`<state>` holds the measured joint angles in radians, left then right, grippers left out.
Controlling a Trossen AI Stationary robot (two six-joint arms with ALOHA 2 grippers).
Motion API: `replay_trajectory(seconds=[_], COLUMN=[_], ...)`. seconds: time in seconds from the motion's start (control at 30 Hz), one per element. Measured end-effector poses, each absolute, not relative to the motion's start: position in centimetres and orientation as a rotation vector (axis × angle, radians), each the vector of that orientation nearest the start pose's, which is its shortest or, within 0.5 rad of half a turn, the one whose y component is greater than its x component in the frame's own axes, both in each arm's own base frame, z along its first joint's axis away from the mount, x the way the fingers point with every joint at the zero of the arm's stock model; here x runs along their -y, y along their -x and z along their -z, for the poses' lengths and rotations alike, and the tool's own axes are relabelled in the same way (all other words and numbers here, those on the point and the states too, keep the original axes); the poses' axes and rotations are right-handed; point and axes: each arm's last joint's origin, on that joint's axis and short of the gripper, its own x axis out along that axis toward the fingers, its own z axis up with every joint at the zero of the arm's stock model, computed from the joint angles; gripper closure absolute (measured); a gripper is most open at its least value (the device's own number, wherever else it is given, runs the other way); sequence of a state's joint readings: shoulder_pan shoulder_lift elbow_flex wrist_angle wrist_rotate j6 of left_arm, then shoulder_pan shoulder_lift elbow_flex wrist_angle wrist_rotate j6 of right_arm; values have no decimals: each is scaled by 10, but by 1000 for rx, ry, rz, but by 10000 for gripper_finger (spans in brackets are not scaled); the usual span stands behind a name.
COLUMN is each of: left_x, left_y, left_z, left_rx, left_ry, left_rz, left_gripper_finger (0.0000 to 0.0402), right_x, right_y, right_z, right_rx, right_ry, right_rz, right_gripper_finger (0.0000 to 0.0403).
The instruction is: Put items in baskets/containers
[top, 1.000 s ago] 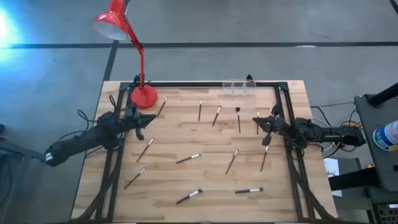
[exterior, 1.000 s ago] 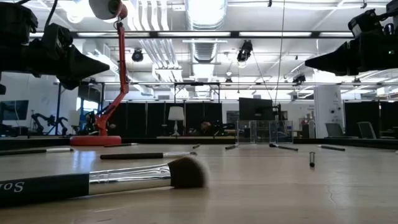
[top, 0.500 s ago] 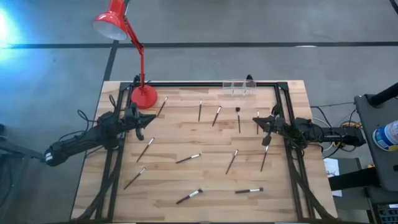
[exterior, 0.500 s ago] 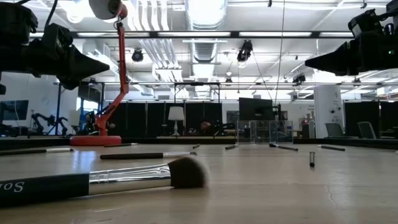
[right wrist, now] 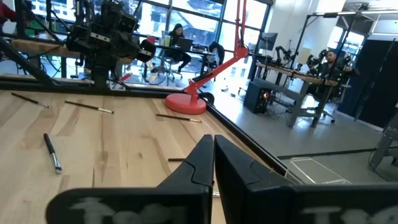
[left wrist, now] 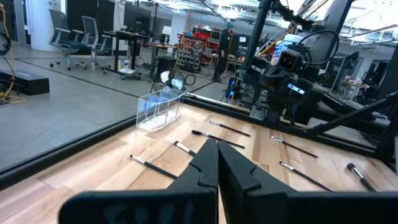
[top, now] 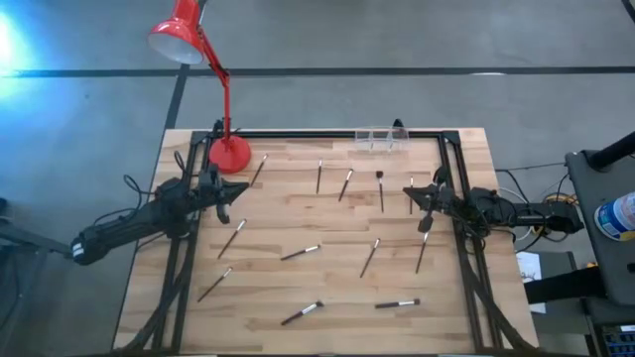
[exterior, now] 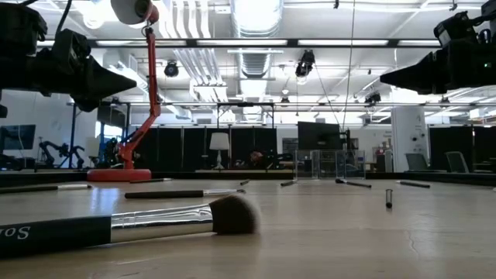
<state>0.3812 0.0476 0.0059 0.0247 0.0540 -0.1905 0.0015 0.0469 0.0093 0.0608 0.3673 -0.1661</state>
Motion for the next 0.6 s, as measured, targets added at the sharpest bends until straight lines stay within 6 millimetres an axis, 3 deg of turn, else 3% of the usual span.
replay_trajectory(seconds=[0.33,0.6], left_x=[-36,-36], left_y=[-94,-94], left_z=[-164,-164], left_rx=[15,15], left_ry=[193,192], left_rz=[-327,-328], left_gripper_finger=[401,401], right_x=[10,10], right_y=[-98,-96], right_z=[-169,-187], right_rx=[4,191], right_ry=[120,70], right_rz=[366,375], right_gripper_finger=[394,394])
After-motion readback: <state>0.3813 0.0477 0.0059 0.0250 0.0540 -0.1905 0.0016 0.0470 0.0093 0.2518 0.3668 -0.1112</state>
